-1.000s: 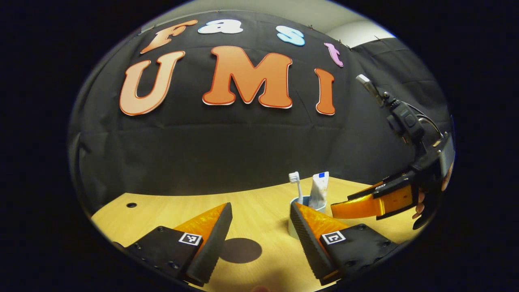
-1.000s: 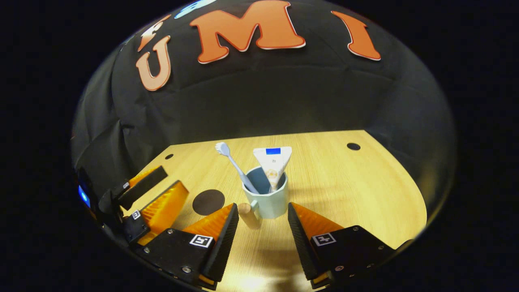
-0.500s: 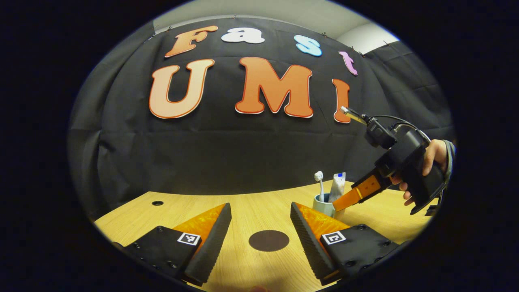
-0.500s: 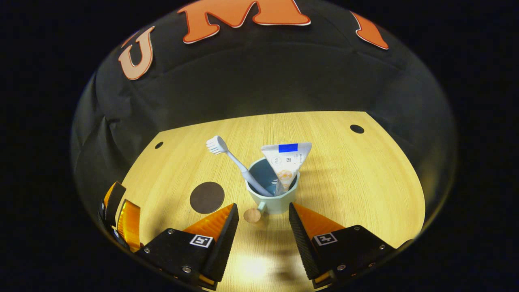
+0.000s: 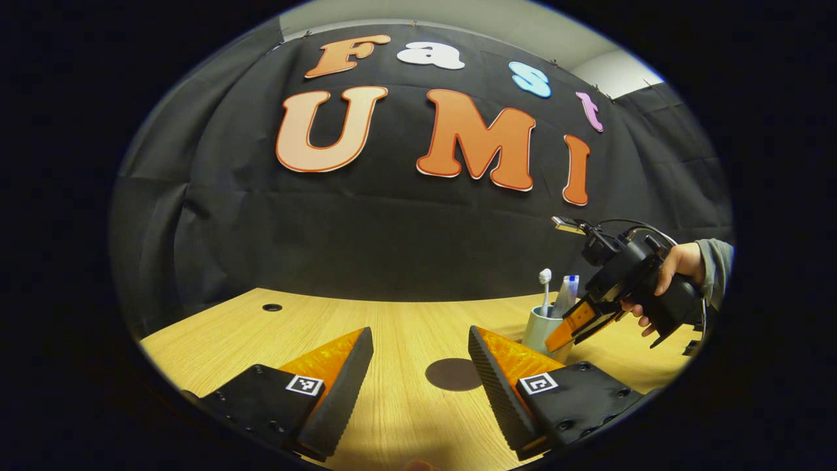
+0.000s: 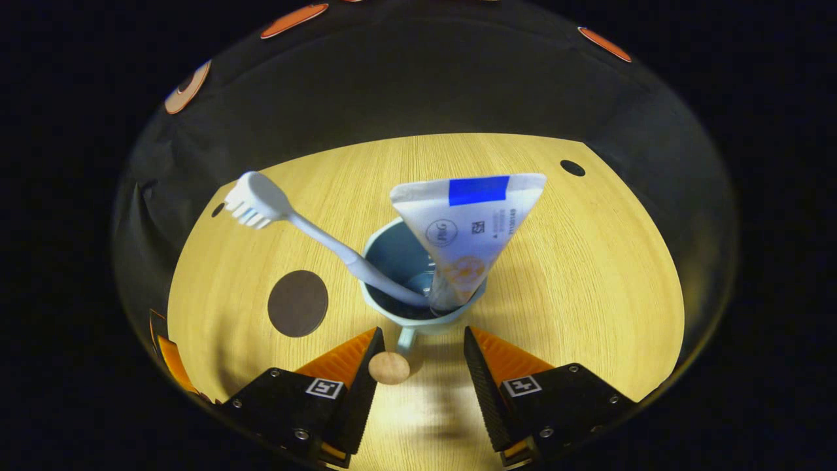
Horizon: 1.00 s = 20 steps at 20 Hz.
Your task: Put the toothbrush and toothpaste on the desktop into the cup, then pick up the cup and place it on the coaster on the desktop.
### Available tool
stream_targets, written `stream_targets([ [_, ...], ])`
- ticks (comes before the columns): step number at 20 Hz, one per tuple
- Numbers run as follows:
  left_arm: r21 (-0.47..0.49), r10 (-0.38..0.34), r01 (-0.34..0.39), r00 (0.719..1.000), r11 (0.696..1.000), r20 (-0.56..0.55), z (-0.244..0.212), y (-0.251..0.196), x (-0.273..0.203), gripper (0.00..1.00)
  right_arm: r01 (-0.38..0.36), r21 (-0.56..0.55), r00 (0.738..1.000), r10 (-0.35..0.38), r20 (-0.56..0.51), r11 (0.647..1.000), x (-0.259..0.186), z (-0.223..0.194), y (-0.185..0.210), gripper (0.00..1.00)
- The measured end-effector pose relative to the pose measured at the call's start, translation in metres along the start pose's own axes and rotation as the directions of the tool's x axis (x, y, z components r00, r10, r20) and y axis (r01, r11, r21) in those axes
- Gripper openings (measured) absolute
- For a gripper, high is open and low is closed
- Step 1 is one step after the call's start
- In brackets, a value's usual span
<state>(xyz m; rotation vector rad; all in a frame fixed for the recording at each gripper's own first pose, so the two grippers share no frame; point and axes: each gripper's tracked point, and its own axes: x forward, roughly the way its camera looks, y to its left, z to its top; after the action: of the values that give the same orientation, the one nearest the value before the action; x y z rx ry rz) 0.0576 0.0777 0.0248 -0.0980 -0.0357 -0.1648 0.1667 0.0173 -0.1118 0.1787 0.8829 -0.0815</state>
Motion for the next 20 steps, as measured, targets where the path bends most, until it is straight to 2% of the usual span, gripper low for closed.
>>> stream_targets([
  [3,-0.019,0.019,-0.020,1.000,1.000,-0.024,-0.007,0.009,-0.007,0.92,0.009,0.007,1.000,-0.009,-0.022,1.000,0.006,0.006,0.000,0.63],
  [5,-0.027,0.026,-0.027,0.999,0.999,-0.036,-0.013,0.014,-0.014,0.92,0.019,-0.012,1.000,-0.019,0.000,1.000,0.004,0.006,-0.003,0.52],
  [6,-0.028,0.028,-0.030,0.999,0.999,-0.043,-0.014,0.015,-0.016,0.92,0.022,-0.019,1.000,-0.022,0.001,1.000,0.004,0.006,-0.004,0.54],
  [7,-0.028,0.032,-0.033,0.998,0.999,-0.053,-0.015,0.015,-0.017,0.92,0.027,-0.020,1.000,-0.027,0.015,0.999,0.004,0.011,-0.005,0.30],
  [8,-0.024,0.034,-0.035,0.998,0.999,-0.060,-0.018,0.015,-0.018,0.92,0.030,-0.021,0.999,-0.029,0.019,0.999,0.001,0.012,-0.006,0.27],
  [13,-0.006,0.030,-0.031,0.996,1.000,-0.080,-0.023,0.012,-0.023,0.92,0.006,-0.070,0.999,-0.003,0.035,0.998,0.002,0.011,-0.001,0.19],
  [18,0.002,0.033,-0.033,0.995,0.999,-0.091,-0.024,0.011,-0.025,0.92,-0.058,-0.113,0.994,0.068,0.087,0.992,0.000,0.024,0.005,0.18],
  [20,0.003,0.037,-0.037,0.995,0.999,-0.089,-0.022,0.011,-0.026,0.92,-0.056,-0.155,0.993,0.071,0.098,0.986,0.001,0.028,0.004,0.18],
])
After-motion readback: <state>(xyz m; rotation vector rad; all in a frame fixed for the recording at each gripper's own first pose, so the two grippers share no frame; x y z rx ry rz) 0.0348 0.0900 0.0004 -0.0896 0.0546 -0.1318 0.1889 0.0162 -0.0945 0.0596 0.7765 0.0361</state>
